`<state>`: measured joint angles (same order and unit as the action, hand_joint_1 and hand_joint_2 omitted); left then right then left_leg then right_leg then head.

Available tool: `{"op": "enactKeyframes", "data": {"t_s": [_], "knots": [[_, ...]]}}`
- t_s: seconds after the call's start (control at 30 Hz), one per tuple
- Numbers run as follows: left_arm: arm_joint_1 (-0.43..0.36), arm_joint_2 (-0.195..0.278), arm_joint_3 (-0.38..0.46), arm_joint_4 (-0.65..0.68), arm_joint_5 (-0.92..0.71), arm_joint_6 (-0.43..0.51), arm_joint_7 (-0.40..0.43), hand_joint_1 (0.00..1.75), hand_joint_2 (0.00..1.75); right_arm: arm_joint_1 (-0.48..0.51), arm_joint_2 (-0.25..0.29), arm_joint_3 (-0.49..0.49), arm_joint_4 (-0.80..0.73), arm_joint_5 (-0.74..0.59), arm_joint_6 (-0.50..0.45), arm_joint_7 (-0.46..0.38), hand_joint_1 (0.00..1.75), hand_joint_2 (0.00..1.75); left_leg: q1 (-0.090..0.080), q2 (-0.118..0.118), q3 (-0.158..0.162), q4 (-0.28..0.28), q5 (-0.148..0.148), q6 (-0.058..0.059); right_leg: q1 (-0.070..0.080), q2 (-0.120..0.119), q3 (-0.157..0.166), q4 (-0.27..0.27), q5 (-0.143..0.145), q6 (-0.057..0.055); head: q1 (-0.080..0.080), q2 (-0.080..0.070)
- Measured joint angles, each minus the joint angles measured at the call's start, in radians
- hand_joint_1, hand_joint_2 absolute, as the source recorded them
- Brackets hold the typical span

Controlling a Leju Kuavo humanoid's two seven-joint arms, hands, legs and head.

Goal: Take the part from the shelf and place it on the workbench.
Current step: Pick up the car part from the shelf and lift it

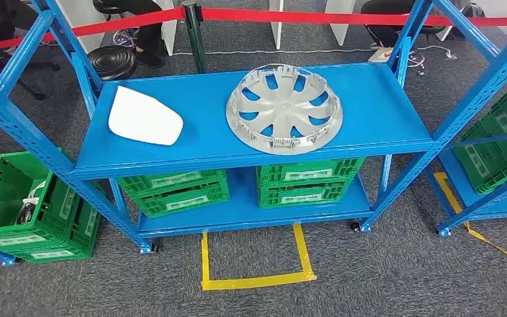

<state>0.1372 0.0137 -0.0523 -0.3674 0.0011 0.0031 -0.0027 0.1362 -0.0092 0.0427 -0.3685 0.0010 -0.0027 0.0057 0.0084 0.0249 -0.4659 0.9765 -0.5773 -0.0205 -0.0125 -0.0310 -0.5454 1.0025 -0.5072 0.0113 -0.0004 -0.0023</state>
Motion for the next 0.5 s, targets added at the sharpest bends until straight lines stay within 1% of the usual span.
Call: {"op": "enactKeyframes", "data": {"t_s": [0.5], "knots": [[-0.007, -0.005, -0.011, 0.0, 0.007, 0.011, 0.004, 0.0, 1.75, -0.008, 0.0, 0.0, 0.0, 0.003, -0.007, 0.001, 0.0, 1.75, 0.0, 0.0, 0.0, 0.0, 0.0, 0.0, 0.0, 0.0, 0.0, 0.0, 0.0, 0.0, 0.0, 0.0]]}}
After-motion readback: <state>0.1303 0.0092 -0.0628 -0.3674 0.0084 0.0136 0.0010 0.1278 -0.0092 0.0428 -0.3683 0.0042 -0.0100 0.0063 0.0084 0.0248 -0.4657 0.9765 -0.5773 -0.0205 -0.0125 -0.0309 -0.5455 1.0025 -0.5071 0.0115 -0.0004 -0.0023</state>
